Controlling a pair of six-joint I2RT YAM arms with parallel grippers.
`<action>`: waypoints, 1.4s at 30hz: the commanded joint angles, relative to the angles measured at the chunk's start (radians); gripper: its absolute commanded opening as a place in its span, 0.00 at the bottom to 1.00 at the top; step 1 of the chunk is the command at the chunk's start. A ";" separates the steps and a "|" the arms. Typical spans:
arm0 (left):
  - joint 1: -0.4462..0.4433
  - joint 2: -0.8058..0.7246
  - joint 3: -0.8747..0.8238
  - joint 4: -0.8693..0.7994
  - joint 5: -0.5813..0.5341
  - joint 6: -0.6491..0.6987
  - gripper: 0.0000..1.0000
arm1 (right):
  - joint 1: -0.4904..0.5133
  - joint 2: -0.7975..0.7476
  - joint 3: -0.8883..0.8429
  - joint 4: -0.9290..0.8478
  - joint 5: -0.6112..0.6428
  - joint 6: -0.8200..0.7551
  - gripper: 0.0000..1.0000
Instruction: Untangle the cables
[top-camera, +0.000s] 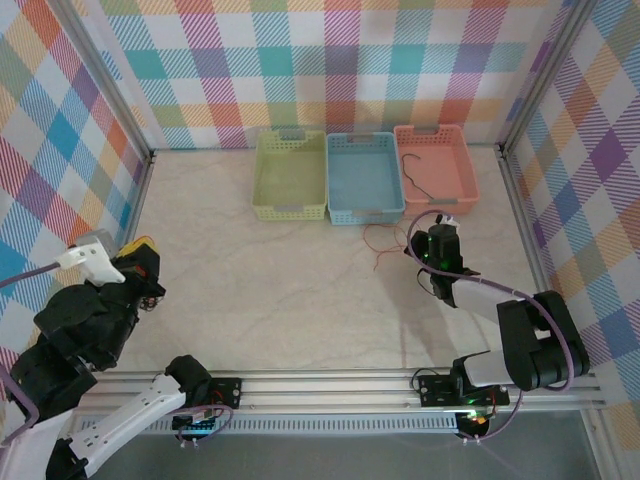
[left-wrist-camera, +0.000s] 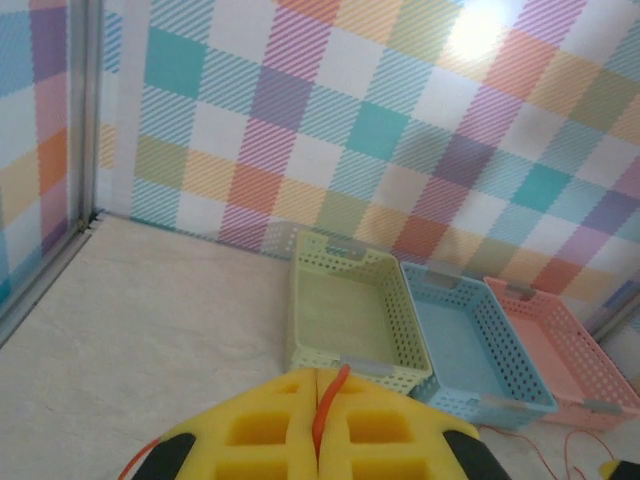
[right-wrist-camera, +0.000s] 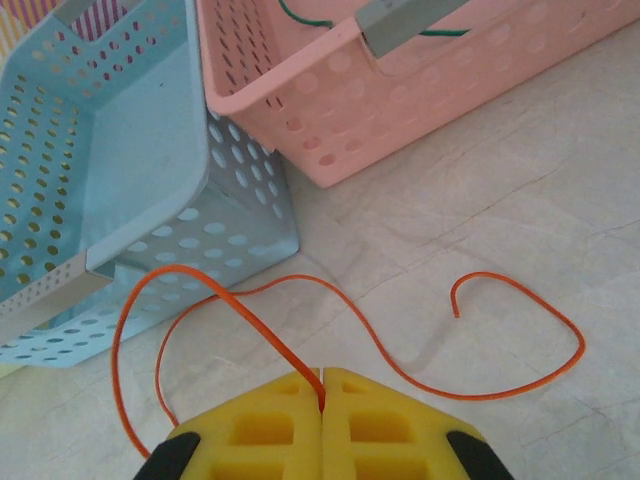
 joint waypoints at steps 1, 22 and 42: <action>0.011 0.052 -0.020 0.028 0.069 -0.007 0.00 | -0.005 0.021 0.015 0.020 -0.046 -0.005 0.00; 0.010 0.434 -0.255 0.393 0.392 -0.071 0.00 | 0.016 -0.062 0.009 0.180 -0.260 -0.137 0.00; 0.011 0.555 -0.521 0.816 0.489 -0.108 0.00 | 0.108 -0.307 0.430 -0.109 -0.447 -0.262 0.00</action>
